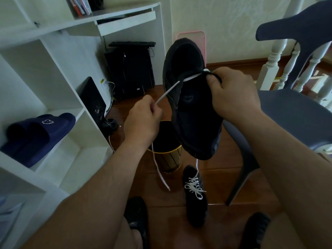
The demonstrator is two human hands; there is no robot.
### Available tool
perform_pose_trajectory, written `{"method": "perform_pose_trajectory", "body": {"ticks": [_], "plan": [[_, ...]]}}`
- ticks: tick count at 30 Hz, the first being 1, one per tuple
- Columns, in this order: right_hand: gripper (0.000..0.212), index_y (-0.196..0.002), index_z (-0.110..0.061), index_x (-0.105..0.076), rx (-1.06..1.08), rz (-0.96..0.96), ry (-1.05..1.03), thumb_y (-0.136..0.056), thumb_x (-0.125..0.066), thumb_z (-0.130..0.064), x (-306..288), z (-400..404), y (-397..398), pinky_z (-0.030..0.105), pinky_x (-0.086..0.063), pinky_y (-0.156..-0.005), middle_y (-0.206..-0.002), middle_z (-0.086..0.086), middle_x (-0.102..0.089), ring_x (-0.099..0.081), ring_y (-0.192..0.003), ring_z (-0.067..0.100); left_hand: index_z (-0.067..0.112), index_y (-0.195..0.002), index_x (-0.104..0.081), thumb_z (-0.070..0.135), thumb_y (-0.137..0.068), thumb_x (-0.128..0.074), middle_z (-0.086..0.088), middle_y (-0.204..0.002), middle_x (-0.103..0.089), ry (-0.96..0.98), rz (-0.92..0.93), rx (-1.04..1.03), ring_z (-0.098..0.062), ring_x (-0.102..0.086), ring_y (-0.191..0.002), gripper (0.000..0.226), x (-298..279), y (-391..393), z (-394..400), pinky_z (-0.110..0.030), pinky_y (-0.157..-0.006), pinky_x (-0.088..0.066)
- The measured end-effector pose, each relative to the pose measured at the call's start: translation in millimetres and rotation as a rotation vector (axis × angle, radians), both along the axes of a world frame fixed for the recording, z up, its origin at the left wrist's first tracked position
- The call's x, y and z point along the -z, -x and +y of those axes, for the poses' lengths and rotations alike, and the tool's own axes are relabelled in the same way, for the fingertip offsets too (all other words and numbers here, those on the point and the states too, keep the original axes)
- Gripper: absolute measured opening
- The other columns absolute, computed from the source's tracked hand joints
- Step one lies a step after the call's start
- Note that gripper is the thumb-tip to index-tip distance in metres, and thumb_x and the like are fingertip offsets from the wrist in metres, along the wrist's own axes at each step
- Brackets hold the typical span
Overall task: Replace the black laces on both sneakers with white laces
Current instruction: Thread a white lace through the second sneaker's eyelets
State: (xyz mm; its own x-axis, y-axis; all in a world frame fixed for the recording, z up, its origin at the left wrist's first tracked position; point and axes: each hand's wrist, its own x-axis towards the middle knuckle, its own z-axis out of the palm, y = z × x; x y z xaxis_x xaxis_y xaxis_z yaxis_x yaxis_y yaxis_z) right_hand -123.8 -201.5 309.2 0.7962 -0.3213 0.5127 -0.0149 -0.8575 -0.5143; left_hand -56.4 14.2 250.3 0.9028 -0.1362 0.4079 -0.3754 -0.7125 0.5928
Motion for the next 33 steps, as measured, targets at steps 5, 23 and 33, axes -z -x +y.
{"method": "perform_pose_trajectory", "body": {"ticks": [5, 23, 33], "plan": [[0.031, -0.091, -0.024, -0.059, -0.016, -0.003, -0.017, -0.106, -0.042, -0.045, 1.0, 6.6, -1.5, 0.04, -0.042, -0.065, -0.086, 0.005, -0.063, -0.058, -0.082, 0.032, 0.032, -0.096, -0.058, 0.037, -0.11, -0.046, 0.008, -0.087, -0.062, 0.144, 0.064, 0.142, -0.009, -0.058, -0.076, 0.019, 2.1, 7.7, -3.3, -0.032, -0.065, -0.045], [0.032, -0.095, -0.024, -0.058, 0.017, 0.036, -0.072, -0.107, -0.04, -0.047, 11.4, 5.0, 2.6, 0.041, -0.046, -0.066, -0.083, -0.003, -0.061, -0.058, -0.08, 0.029, 0.022, -0.115, -0.062, 0.04, -0.107, -0.057, 0.002, -0.1, -0.069, 0.727, 0.429, 0.318, -0.011, -0.069, -0.088, 0.02, -2.9, 23.3, -25.6, -0.029, -0.08, -0.056], [0.031, -0.098, -0.027, -0.06, -0.01, 0.045, -0.062, -0.107, -0.04, -0.049, 20.6, 3.4, 10.6, 0.041, -0.051, -0.065, -0.08, -0.006, -0.062, -0.059, -0.077, 0.024, 0.032, -0.134, -0.049, -0.003, -0.095, -0.07, -0.007, -0.118, -0.073, 0.621, 0.706, 0.445, -0.019, -0.077, -0.094, 0.057, 19.0, 25.4, -16.7, -0.035, -0.076, -0.064]]}}
